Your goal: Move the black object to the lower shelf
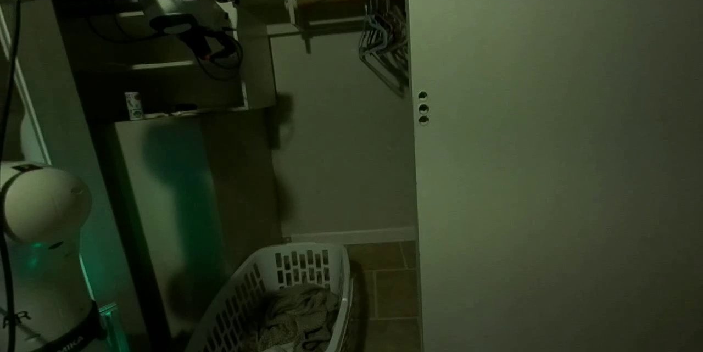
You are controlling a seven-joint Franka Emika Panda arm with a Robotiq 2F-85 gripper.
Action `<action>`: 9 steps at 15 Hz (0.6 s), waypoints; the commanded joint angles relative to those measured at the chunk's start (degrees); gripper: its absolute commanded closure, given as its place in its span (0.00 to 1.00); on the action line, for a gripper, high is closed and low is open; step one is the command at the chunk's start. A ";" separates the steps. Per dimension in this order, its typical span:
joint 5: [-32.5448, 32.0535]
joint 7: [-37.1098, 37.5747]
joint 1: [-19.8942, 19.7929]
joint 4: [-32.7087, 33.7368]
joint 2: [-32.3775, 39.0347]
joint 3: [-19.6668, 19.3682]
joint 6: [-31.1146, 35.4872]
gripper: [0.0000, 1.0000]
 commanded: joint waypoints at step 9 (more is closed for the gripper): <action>3.71 -8.86 0.14 6.79 7.27 0.40 -3.27 0.00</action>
